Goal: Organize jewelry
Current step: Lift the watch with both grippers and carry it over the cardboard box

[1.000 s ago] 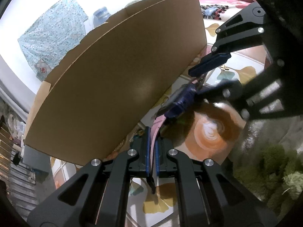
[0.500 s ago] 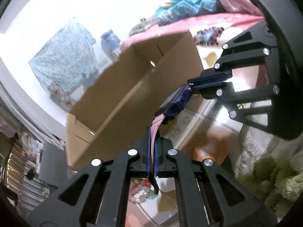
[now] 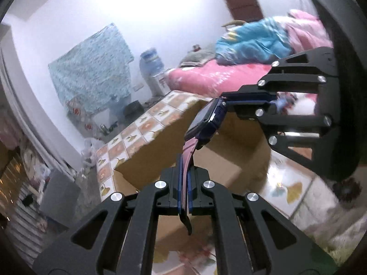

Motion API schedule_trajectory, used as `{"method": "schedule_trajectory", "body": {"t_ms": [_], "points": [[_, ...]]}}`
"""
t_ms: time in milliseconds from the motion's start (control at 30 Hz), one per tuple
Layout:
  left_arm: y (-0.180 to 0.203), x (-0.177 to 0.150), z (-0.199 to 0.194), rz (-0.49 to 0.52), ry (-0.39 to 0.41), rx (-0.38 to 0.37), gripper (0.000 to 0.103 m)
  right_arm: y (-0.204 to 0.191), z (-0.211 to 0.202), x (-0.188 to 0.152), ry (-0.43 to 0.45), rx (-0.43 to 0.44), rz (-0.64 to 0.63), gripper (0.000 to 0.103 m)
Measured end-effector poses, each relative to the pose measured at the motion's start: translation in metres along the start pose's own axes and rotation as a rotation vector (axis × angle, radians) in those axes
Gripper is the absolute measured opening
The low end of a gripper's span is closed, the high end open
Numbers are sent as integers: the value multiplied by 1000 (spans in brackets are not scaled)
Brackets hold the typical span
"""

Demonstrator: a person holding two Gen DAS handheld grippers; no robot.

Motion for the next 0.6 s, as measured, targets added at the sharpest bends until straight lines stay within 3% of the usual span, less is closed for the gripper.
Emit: {"method": "schedule_trajectory", "body": {"t_ms": [133,200,333,433,533,600], "points": [[-39,5,34,-113,-91,-43,4,19,67,18,-143,261,123,5],[-52,-1,57,-169,-165,-81,5,19,112,12,-289,389,186,5],[-74,-36,119,-288,-348,-159,5,-2,178,-18,-564,548,274,5],[-82,-64,149,-345,-450,-205,5,-24,217,-52,-757,609,302,6],[-75,-86,176,-342,-531,-224,7,-43,238,-77,-834,563,258,13],[-79,-96,191,-352,-570,-206,18,-53,247,-87,-863,541,256,15]]}}
Point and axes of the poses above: each gripper's, at about its wrist camera, not at the fingertips, and z roughly the way its jaws point, y to its right, x to its top, the point moved 8 cm from there along z, roughly the way its jaws point, and after that the axes turned 4 degrees about y, right-handed, at the moved point
